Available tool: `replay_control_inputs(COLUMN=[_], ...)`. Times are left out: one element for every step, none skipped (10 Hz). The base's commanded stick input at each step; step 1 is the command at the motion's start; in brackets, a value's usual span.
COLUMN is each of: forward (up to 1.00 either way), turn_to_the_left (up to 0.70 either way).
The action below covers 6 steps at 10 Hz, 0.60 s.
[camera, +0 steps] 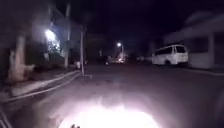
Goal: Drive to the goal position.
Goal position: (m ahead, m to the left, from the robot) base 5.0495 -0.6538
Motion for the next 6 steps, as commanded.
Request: replay_control_inputs(forward=[1.0, 1.0, 1.0, 1.0, 1.0, 1.0], turn_to_the_left=[-0.27, -0.27, -0.15, 0.0, 0.0, 0.0])
